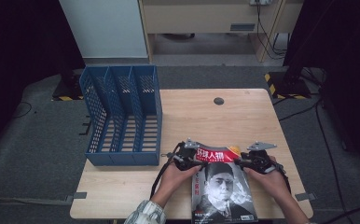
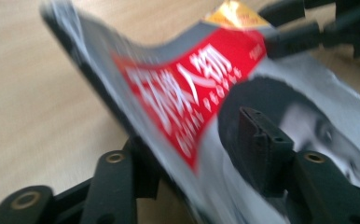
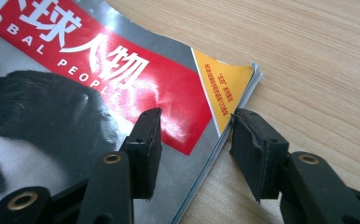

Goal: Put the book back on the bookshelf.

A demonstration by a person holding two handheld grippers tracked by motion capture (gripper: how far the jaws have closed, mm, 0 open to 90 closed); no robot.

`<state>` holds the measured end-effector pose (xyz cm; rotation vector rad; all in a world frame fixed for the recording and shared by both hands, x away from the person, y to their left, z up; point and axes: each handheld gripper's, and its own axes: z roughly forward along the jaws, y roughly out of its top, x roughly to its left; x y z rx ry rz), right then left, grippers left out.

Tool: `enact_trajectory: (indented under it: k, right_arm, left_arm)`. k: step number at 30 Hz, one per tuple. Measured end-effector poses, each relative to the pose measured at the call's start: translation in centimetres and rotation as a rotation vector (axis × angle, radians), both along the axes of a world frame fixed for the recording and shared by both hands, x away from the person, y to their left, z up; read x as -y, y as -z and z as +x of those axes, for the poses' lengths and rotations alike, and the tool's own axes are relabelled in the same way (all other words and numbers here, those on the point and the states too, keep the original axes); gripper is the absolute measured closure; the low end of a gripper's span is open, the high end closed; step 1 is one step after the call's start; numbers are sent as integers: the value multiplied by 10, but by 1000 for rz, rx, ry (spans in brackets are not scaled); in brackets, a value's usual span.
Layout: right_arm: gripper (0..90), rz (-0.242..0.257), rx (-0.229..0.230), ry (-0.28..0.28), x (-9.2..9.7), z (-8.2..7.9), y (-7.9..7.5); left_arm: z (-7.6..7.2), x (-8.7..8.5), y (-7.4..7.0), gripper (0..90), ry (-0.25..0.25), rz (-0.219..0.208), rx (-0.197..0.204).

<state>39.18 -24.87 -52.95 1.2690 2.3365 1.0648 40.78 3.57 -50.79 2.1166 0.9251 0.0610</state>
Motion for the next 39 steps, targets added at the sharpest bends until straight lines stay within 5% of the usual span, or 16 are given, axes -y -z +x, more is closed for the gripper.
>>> enact_trajectory:
  k: [6,13,17,24,27,35,39]
  right_arm:
    - [535,-2,-1,0,0,-1,0]
    - [534,0,4,-2,1,-2,0]
    - [534,2,5,-2,1,-2,0]
    - [534,3,5,-4,1,-2,1]
    - [534,8,7,-4,1,-3,1]
    - [526,12,11,-3,2,-3,1]
    - [516,11,15,-3,1,-3,2]
  left_arm:
    - [21,12,-4,422,46,46,-36]
    - [32,12,-1,224,37,10,-90]
    - [34,10,-1,283,30,4,-93]
    - [38,9,-3,570,0,-15,-91]
    - [38,13,-4,591,-3,38,-85]
    - [37,13,-6,717,7,27,-160]
    - [35,15,-7,735,20,33,-166]
